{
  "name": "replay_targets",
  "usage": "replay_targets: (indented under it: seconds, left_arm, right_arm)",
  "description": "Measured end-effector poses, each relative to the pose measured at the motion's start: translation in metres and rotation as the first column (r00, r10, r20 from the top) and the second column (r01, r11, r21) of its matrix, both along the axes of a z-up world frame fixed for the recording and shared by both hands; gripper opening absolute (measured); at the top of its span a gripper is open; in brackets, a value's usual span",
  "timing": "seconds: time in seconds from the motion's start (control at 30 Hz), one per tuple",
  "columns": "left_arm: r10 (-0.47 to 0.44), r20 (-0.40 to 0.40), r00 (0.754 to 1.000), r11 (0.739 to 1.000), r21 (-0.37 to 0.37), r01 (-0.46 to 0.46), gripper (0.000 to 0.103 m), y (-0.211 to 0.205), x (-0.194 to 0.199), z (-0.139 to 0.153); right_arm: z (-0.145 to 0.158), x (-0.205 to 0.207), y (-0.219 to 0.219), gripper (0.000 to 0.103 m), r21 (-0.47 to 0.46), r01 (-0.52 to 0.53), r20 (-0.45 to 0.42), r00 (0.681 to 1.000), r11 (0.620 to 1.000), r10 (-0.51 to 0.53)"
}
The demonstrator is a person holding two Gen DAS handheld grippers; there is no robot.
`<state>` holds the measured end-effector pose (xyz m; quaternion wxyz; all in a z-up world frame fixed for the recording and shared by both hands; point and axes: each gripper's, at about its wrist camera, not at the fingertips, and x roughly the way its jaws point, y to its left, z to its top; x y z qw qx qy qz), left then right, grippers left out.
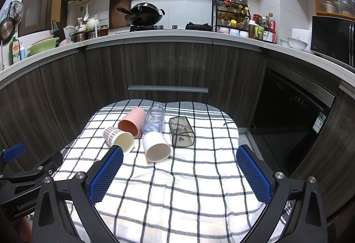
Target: Flip cup upside down
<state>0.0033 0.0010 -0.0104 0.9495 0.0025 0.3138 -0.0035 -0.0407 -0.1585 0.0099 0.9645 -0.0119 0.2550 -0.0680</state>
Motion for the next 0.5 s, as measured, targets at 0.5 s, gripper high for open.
replay_targets:
  seconds: [0.5]
  left_arm:
    - [0.005,-0.009,1.000,1.000,-0.011,-0.006,0.103,0.0035,0.0022,0.0000]
  right_arm:
    - [-0.0075,0.0031,0.0009,0.102,-0.004,-0.005,-0.002,1.000,1.000,0.005]
